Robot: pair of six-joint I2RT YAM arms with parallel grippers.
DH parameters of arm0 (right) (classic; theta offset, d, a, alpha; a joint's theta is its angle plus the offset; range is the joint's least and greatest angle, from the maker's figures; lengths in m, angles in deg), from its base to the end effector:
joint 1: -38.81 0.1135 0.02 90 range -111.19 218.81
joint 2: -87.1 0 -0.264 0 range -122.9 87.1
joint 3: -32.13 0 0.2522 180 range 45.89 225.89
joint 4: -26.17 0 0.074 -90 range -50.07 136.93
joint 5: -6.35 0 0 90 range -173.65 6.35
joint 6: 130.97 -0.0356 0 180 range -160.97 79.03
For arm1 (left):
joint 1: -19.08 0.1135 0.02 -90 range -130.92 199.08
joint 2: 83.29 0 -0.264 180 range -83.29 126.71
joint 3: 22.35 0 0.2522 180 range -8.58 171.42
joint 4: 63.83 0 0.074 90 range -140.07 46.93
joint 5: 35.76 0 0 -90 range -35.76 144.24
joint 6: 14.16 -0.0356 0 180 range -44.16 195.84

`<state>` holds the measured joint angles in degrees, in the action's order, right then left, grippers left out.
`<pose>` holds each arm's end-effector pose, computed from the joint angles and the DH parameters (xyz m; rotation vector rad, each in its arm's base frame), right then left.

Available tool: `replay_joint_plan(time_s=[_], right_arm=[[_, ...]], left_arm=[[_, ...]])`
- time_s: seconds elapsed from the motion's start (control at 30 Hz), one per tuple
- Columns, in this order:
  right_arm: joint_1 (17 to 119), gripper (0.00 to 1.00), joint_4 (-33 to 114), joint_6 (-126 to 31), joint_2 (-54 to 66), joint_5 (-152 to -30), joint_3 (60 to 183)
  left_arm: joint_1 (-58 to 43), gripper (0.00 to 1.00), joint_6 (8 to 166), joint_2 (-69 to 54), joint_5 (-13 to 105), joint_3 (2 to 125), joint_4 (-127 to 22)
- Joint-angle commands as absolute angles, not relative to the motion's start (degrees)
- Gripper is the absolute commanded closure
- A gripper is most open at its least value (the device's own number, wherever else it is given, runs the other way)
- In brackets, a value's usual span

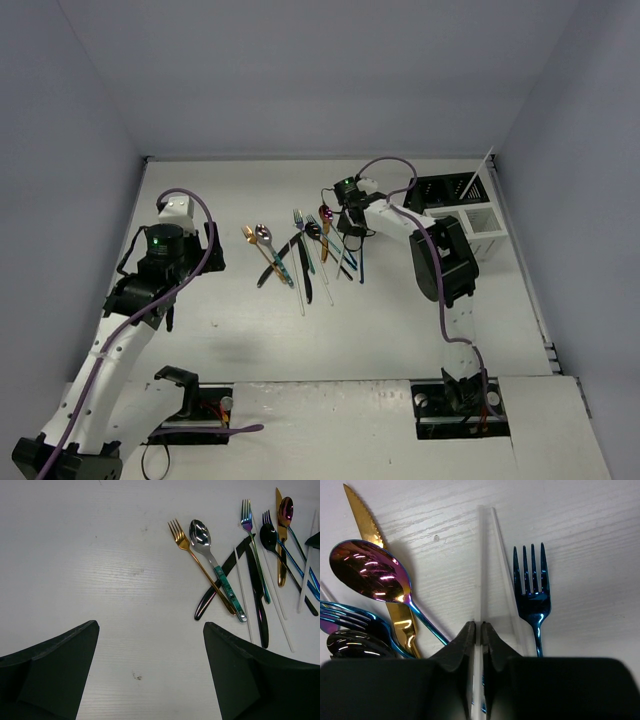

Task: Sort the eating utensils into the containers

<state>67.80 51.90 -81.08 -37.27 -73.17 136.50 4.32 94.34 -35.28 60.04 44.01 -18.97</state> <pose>0.4248 0.2280 0.1671 0.3191 2.3615 0.3695 0.1756 -0.0426 0.3403 -0.1305 2.0368 -0.2622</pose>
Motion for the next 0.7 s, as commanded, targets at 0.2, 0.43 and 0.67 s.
replay_joint_plan(time_s=[0.2,0.43,0.67], right_arm=[[69.0,1.00,51.7,-73.0,-29.6,-67.9,147.0],[66.9,1.00,47.4,-58.9,-19.4,-54.6,150.4],[52.5,1.00,29.8,-48.8,-12.0,-56.8,143.3]], left_arm=[[4.8,0.17,94.7,-34.9,59.5,44.2,-20.6],[4.9,0.17,94.6,-35.2,59.9,44.2,-20.8],[4.9,0.17,94.6,-35.5,60.0,44.0,-21.1]])
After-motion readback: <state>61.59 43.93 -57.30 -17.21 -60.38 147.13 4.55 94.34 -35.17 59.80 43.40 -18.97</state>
